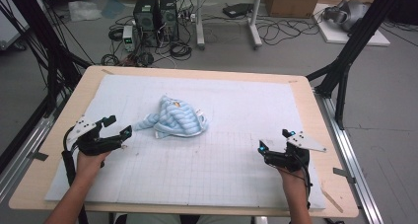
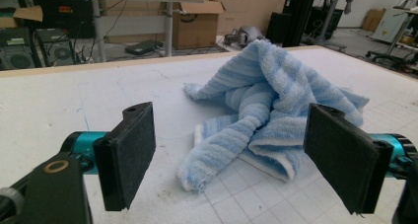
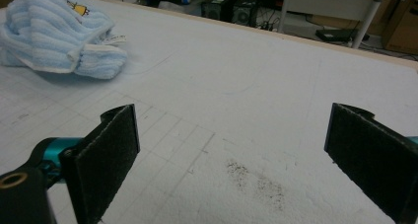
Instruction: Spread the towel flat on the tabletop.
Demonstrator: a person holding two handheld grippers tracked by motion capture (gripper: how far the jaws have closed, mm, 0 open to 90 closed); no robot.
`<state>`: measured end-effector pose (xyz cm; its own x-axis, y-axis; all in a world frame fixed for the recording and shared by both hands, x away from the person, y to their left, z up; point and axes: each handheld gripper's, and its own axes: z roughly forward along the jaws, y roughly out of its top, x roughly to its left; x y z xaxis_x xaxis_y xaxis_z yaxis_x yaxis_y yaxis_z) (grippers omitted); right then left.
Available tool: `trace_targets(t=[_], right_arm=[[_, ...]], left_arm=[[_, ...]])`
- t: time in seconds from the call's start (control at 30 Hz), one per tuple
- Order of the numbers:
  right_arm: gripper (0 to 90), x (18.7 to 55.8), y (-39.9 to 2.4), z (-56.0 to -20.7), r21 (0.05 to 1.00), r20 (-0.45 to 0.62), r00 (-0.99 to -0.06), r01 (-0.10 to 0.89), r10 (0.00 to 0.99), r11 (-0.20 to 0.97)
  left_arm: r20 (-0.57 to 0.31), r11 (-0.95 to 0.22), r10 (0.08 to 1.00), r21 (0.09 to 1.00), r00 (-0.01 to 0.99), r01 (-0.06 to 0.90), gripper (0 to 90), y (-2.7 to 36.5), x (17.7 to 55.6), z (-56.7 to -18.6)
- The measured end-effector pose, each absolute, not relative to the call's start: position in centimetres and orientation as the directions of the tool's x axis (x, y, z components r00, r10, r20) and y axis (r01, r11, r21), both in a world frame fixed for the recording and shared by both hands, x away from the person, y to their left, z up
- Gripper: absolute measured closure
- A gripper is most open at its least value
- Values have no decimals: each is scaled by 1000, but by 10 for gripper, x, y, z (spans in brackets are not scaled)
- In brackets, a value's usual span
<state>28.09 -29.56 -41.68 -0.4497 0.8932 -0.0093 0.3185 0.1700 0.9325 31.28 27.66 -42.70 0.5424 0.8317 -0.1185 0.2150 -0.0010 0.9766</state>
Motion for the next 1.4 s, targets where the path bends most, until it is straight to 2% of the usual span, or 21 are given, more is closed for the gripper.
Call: trace_targets(t=[0.83, 0.97, 1.1, 1.4], right_arm=[[56, 278, -293, -418, 929, 40, -451, 345, 892, 133], [56, 277, -290, -418, 926, 31, -460, 347, 887, 148], [55, 277, -290, -419, 925, 29, -462, 349, 886, 152], [56, 277, -288, -420, 920, 37, -466, 362, 884, 153]], left_arm=[[-160, 26, 829, 968, 536, 250, 207, 278, 318, -428], [-170, 20, 809, 965, 563, 262, 243, 274, 319, -426], [-172, 10, 797, 962, 579, 273, 237, 265, 323, -424], [-149, -101, 764, 933, 628, 345, 254, 226, 352, -420]])
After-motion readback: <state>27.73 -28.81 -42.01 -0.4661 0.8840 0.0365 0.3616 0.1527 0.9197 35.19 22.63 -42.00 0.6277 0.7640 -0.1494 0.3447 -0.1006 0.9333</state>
